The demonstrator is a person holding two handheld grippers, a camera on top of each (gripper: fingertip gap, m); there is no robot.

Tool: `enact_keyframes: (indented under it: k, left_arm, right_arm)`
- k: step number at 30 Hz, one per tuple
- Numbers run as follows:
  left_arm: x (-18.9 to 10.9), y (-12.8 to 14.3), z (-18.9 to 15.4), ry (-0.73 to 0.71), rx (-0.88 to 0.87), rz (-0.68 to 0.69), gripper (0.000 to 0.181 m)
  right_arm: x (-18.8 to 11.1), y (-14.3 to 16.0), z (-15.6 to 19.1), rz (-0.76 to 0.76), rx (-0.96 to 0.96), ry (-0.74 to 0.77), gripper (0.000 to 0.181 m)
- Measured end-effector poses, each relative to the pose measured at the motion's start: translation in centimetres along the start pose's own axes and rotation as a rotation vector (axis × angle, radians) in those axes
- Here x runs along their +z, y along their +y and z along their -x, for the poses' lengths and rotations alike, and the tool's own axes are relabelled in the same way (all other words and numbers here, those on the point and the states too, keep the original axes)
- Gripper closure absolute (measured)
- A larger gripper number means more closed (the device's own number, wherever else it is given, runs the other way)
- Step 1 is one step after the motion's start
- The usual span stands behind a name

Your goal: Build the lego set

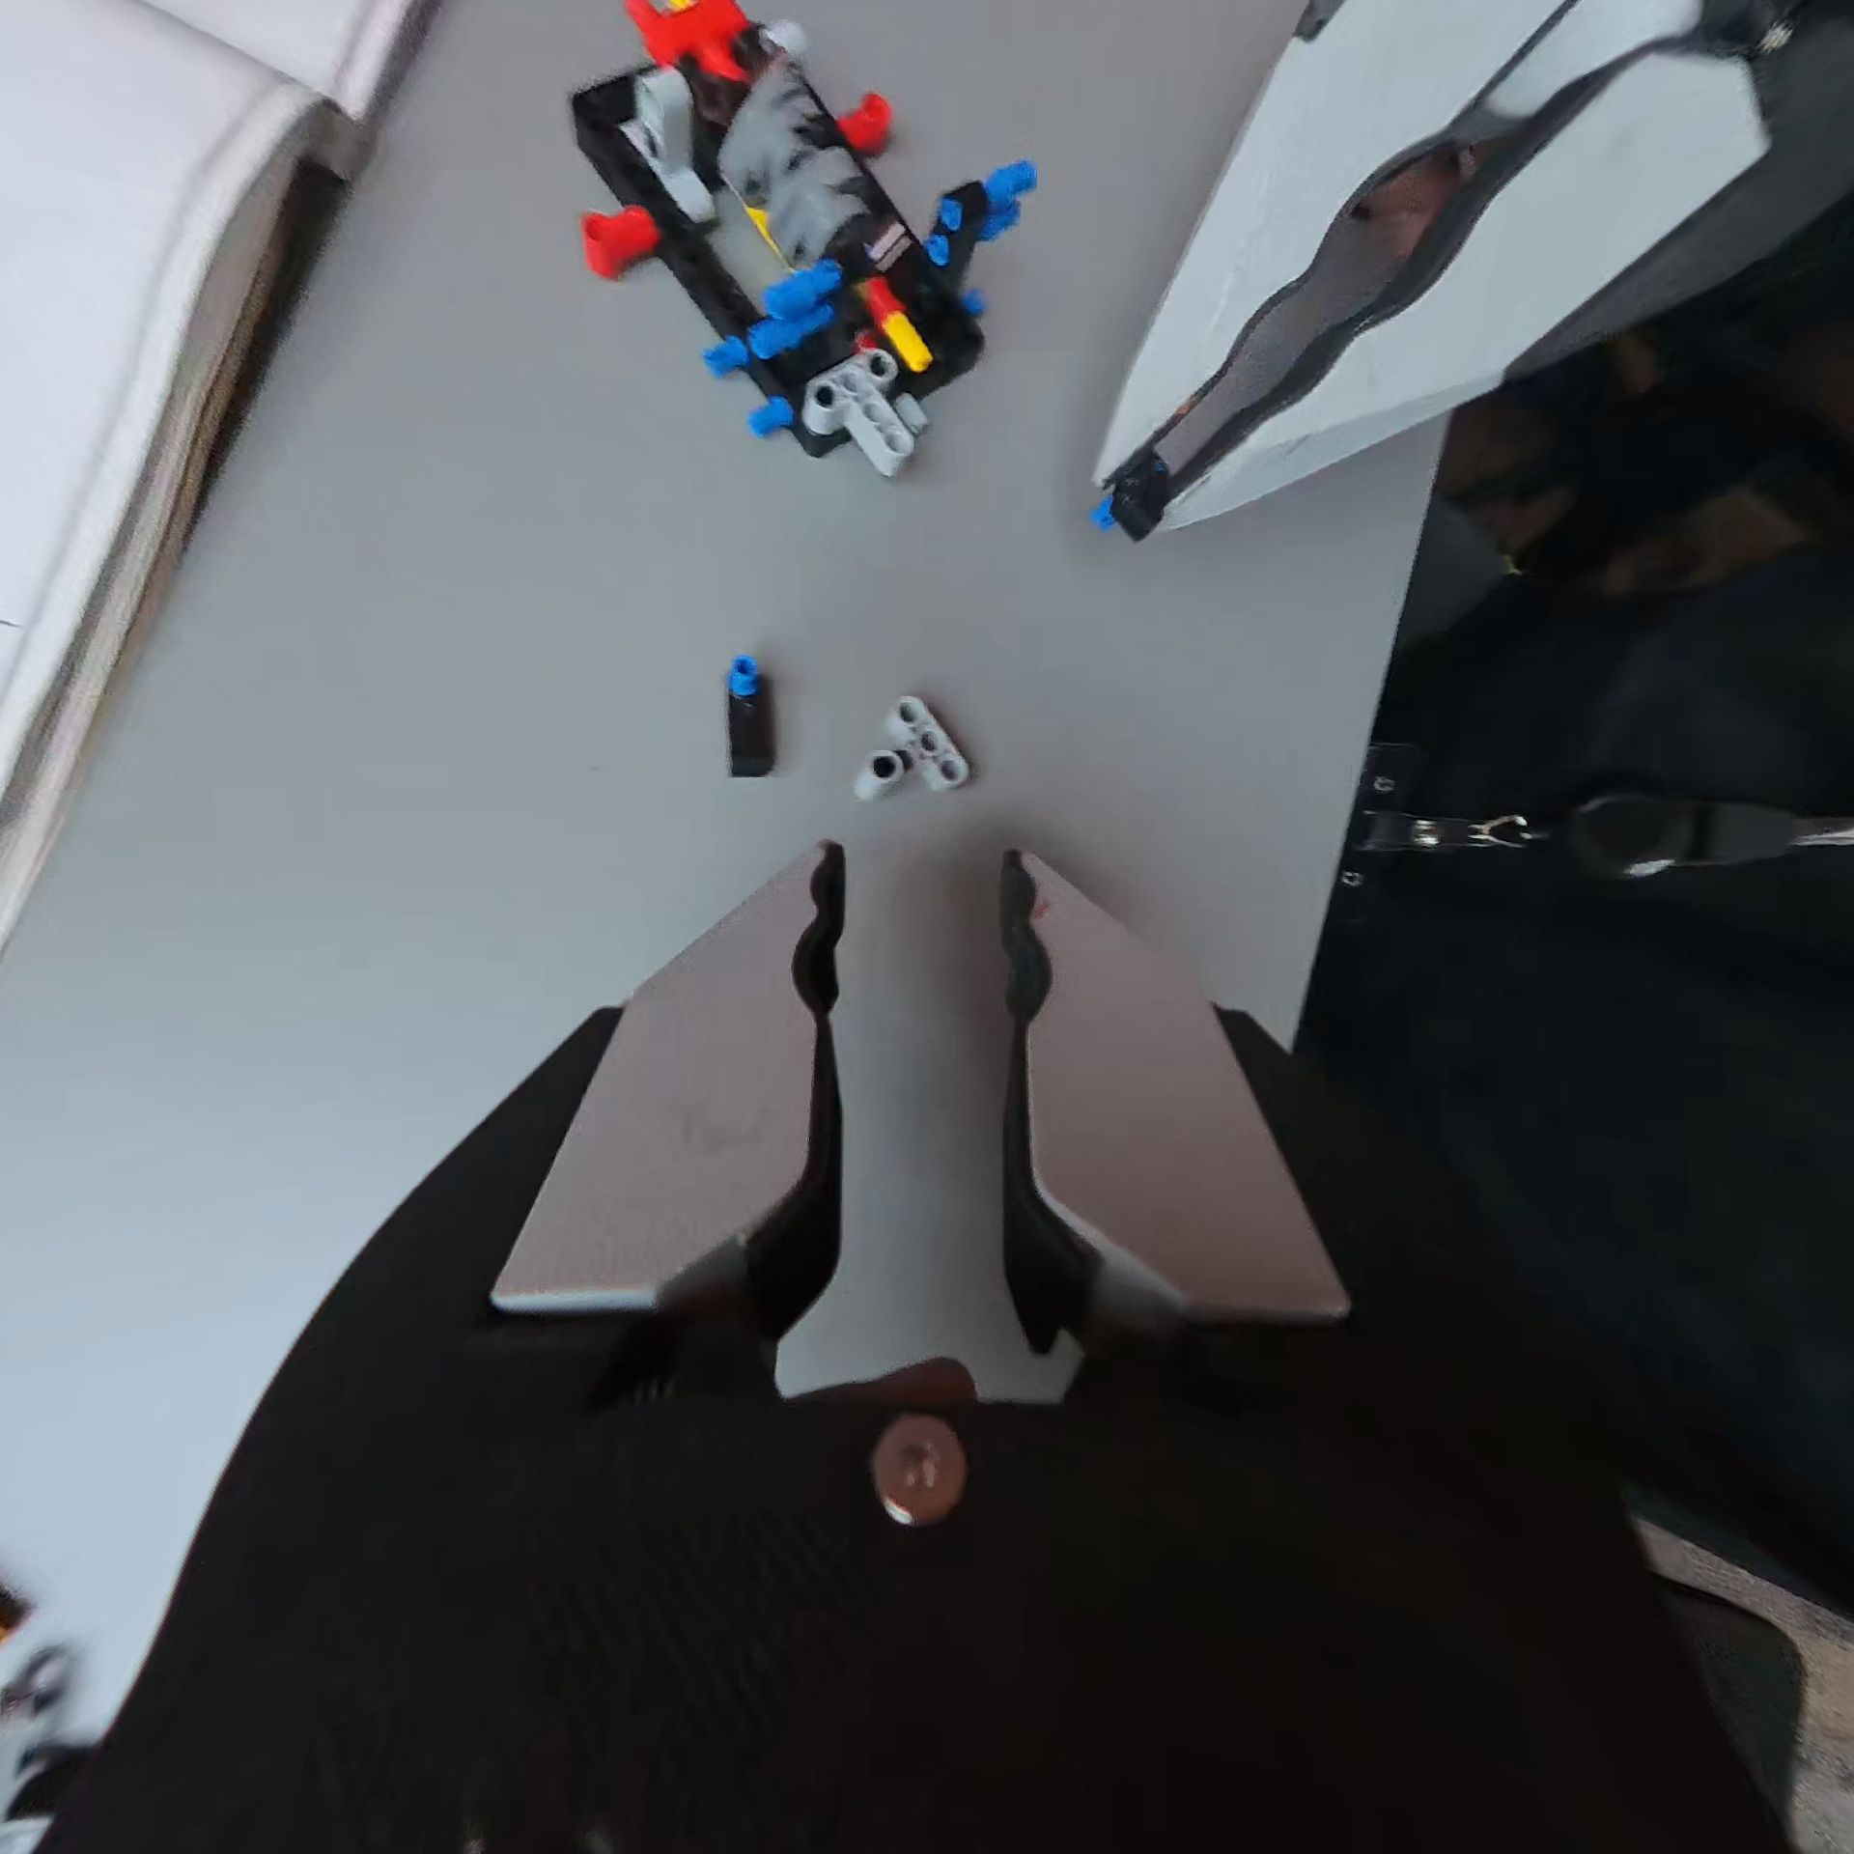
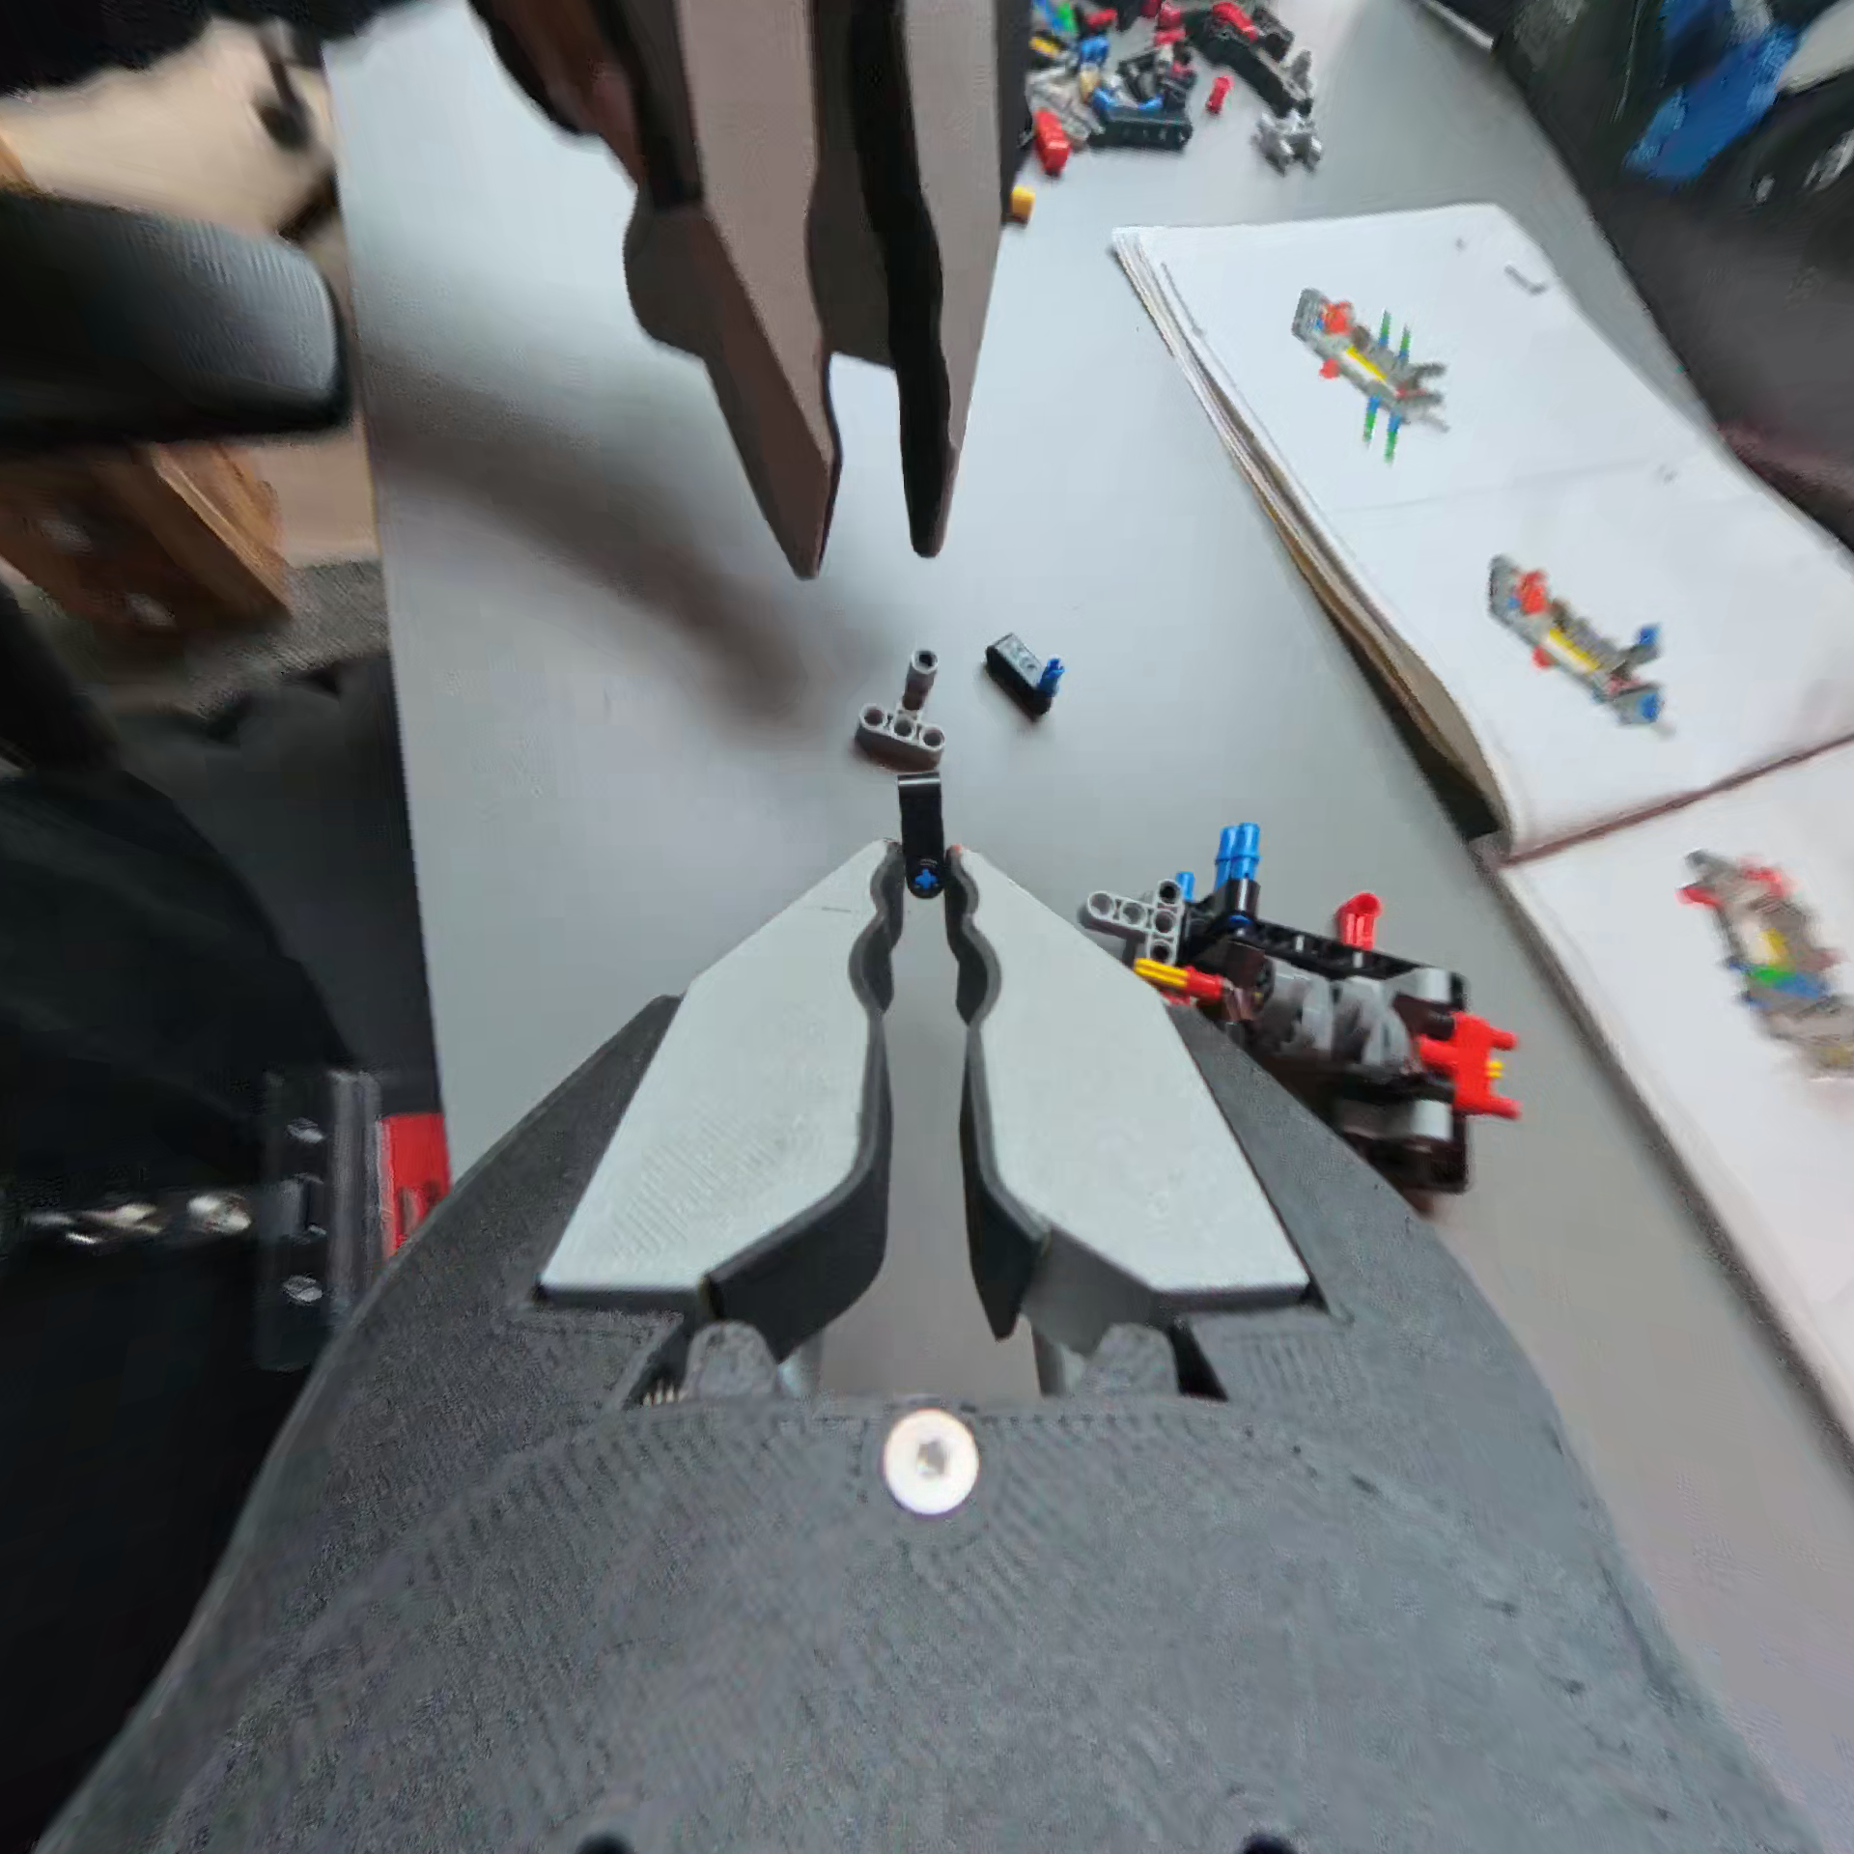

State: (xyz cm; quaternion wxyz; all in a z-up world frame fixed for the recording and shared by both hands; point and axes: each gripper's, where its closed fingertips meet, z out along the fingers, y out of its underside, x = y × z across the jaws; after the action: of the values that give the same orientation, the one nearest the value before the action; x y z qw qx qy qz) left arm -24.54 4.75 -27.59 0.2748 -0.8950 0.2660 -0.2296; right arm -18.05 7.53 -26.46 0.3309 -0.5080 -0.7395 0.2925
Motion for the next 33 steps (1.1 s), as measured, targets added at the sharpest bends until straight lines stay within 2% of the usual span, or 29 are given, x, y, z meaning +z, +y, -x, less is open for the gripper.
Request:
enact_keyframes:
  k: [4, 7, 9, 11, 21, 22, 24, 26, 29, 33]
  left_arm:
    - [1.0, -0.3, 1.2, 0.011, 0.070, -0.028, 0.152]
    - [2.2, -0.3, 0.5, 0.064, 0.126, -0.007, 0.154]
    - [3.0, 0.0, 0.3, 0.075, 0.150, 0.021, 0.163]
    - [3.6, -0.1, -0.3, 0.114, 0.157, 0.021, 0.176]
    - [4.8, -1.1, -1.4, 0.165, 0.195, -0.004, 0.177]
    - [4.9, -1.1, -1.5, 0.169, 0.206, -0.005, 0.175]
    - [4.9, -1.4, -1.9, 0.174, 0.215, -0.019, 0.159]
    - [5.0, -1.4, -1.9, 0.160, 0.229, -0.021, 0.155]
    - [5.2, -1.3, -1.8, 0.138, 0.261, -0.009, 0.175]
    - [5.4, -1.5, -1.8, 0.159, 0.265, -0.018, 0.176]
  right_arm:
    - [0.0, -1.7, -1.0, -0.097, 0.310, -0.159, 0.177]
    - [0.7, -2.1, -1.3, -0.089, 0.441, -0.239, 0.177]
    - [1.4, -1.9, -1.0, -0.058, 0.479, -0.283, 0.177]
    - [2.1, -1.5, -0.9, -0.025, 0.485, -0.285, 0.177]
    - [2.5, 0.2, -0.5, 0.063, 0.425, -0.278, 0.177]
    - [2.6, 0.3, -0.5, 0.066, 0.425, -0.274, 0.177]
    - [2.6, 0.5, -0.5, 0.060, 0.436, -0.273, 0.177]
    - [2.4, 0.6, -0.3, 0.052, 0.449, -0.276, 0.177]
    - [2.3, 0.6, -0.4, 0.031, 0.462, -0.270, 0.177]
    - [2.7, 0.6, -0.4, 0.030, 0.457, -0.280, 0.177]
